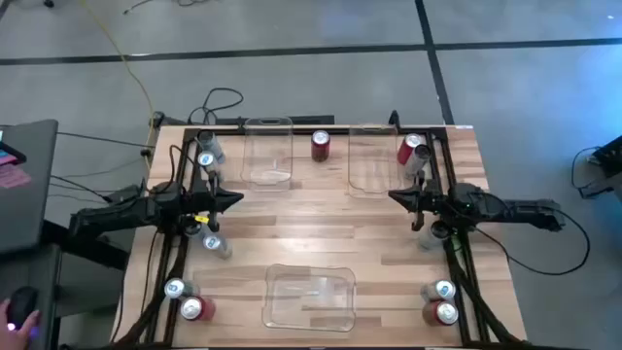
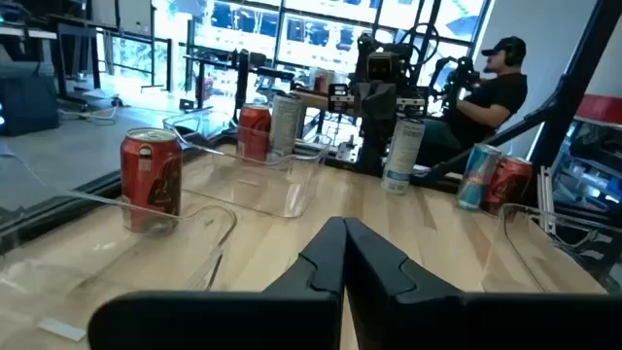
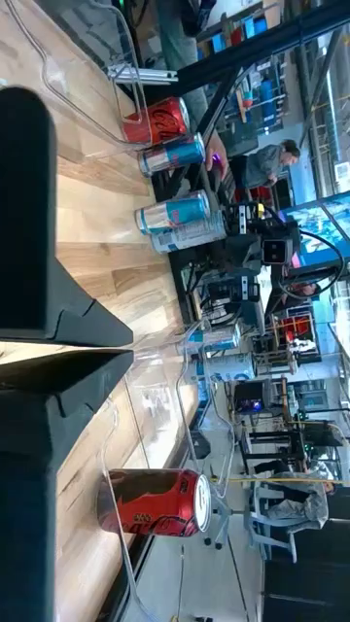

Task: Sort soda cans

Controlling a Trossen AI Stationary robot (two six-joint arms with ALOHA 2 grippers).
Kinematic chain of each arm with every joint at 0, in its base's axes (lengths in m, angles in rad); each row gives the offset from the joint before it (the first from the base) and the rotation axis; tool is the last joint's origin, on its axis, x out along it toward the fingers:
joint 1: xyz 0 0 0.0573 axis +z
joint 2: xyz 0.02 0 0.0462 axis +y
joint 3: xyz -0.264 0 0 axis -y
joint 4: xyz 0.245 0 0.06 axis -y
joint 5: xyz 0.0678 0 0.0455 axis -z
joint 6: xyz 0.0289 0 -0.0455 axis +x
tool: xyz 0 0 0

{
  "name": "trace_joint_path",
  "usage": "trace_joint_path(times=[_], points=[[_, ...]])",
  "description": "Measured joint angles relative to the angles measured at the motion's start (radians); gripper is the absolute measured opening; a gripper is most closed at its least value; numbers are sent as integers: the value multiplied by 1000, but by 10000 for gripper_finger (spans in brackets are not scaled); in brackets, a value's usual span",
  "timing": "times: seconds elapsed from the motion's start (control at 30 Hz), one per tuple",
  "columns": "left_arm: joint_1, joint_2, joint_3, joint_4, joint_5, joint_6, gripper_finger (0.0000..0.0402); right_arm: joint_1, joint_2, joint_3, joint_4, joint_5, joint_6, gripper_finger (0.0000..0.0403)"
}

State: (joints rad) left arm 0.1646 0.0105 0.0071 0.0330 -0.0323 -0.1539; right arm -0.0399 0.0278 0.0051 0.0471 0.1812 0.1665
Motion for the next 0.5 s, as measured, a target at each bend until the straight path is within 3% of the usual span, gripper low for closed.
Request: trace_joint_path(times=[0.5], points=[[0,0,0,0,0,0,0,0,0,0,0,7,0,38]])
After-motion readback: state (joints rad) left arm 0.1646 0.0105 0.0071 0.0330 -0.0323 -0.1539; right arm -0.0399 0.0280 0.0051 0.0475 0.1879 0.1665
